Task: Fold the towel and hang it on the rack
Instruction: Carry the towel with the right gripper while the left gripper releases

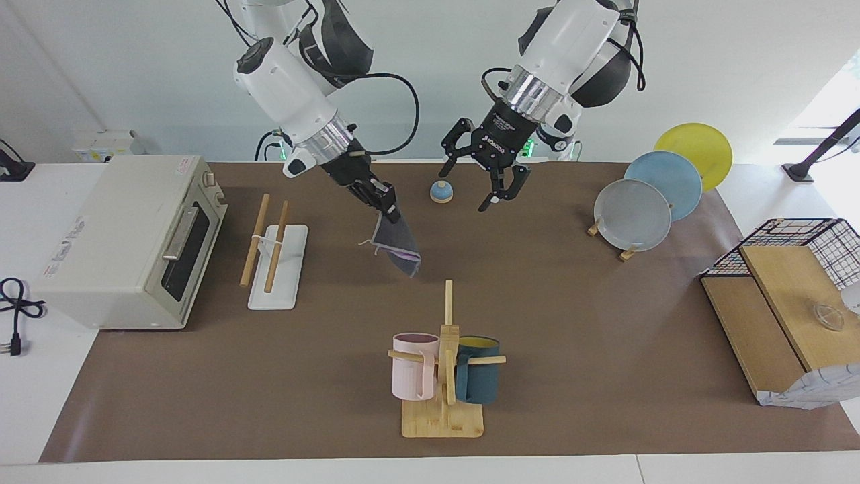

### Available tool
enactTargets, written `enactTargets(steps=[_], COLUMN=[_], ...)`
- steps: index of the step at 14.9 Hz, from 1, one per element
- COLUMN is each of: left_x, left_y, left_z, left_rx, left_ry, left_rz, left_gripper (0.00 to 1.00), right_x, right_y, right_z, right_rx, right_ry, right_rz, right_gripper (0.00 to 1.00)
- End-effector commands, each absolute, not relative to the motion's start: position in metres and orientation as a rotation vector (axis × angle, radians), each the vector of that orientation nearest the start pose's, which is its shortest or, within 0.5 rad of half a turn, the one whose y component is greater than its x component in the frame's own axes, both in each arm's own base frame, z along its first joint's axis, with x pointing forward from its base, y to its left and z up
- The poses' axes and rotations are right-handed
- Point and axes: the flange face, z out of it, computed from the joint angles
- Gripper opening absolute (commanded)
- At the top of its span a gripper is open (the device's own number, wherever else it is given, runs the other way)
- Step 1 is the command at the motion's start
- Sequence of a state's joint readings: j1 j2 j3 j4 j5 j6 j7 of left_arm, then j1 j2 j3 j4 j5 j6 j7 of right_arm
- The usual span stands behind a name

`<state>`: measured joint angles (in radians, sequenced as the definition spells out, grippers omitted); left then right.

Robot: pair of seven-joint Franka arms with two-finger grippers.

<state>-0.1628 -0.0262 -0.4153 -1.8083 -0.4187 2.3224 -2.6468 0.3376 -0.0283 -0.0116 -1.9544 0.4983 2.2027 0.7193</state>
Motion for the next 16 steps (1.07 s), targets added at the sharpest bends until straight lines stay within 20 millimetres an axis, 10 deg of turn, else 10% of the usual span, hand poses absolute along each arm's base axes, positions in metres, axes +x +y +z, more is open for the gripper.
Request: enactTargets(steps=[1,7,16], left_x=[0.491,0.51,0.537], left_y=[-0.305,-0.252,-0.167], left_z=[0.596,0.582,0.56], left_rx=[1.21,1.553,2.105], left_ry=[2.286,2.11,1.679], left_rz=[-0.405,-0.249,-0.081], left_gripper=[1.0,1.0,1.0], right_x=[0.539,0.535,0.518], right_y=[0.155,0.085,0.003], right_z=[0.505,0.47,0.483], right_rx=[-2.649,-2.857,-3.073], right_ry=[0.675,0.632,0.416], right_rz=[-0.07,-0.079,0.001], right_gripper=[0.0,0.0,0.0])
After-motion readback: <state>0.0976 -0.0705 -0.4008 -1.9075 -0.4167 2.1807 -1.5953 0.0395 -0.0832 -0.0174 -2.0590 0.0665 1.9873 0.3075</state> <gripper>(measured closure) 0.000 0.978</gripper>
